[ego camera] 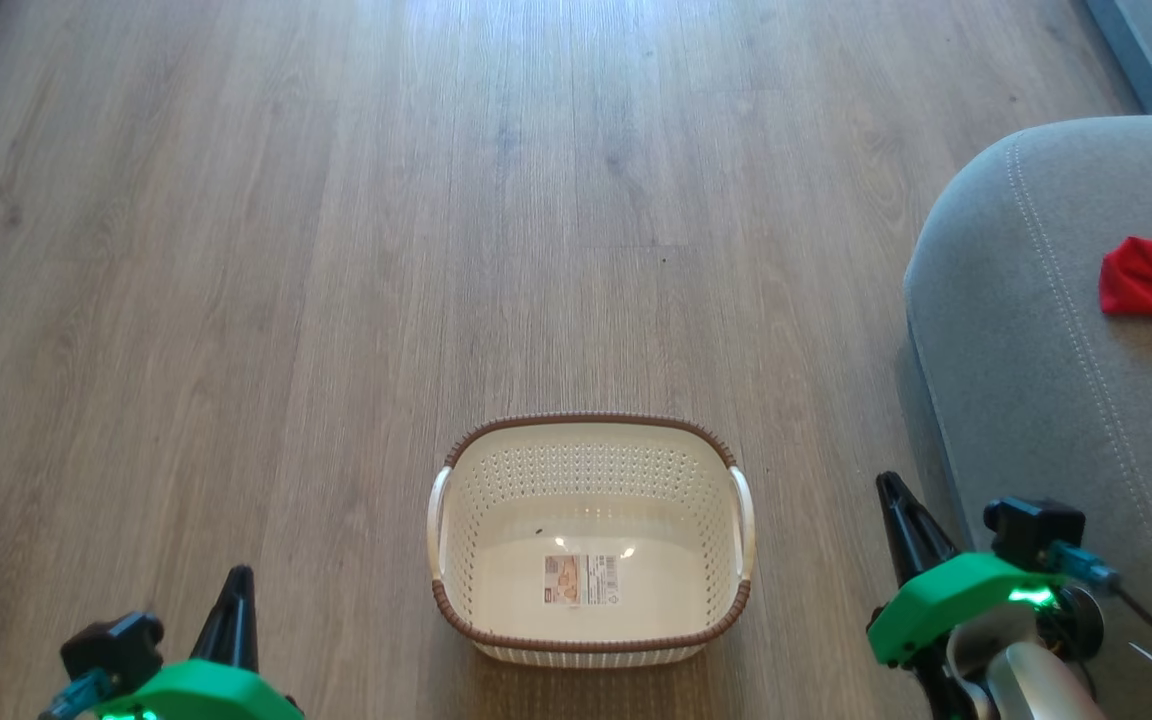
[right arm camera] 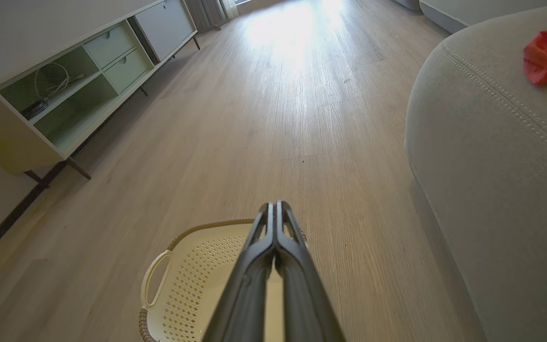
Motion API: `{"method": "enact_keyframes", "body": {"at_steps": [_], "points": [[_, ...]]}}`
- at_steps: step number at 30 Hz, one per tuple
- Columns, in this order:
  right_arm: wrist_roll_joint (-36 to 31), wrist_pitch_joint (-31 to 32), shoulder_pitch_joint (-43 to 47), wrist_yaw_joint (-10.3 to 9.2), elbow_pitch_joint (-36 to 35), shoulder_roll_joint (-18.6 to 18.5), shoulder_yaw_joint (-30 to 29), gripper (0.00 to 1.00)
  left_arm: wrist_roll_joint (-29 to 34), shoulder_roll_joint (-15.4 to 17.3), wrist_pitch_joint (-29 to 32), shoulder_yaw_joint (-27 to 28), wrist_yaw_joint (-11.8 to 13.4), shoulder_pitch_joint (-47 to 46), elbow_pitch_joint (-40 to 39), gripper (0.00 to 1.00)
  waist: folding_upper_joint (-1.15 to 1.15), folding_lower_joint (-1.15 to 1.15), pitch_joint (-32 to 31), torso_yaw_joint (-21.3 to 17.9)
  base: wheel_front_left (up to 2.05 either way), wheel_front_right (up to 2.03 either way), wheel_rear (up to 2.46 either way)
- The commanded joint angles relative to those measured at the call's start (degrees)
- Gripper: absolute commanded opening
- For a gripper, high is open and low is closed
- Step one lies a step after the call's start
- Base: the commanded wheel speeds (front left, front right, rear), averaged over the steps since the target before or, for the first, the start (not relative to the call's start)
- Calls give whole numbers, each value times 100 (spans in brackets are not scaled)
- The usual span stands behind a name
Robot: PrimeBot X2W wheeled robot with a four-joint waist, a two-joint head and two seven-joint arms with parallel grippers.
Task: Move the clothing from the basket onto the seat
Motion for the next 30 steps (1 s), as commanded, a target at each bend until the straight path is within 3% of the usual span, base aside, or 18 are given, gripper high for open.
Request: {"method": "enact_keyframes", "body": {"at_steps": [1, 30], "points": [[138, 21, -254, 0, -225, 11, -35, 0, -129, 37, 21, 33, -1, -289, -217, 0, 0, 0, 0, 0, 0, 0, 0], [2115, 518, -135, -1, -662, 28, -326, 0, -2134, 51, 510, 43, -3, -441, -412, 0, 0, 0, 4, -19, 0, 0, 0]]}}
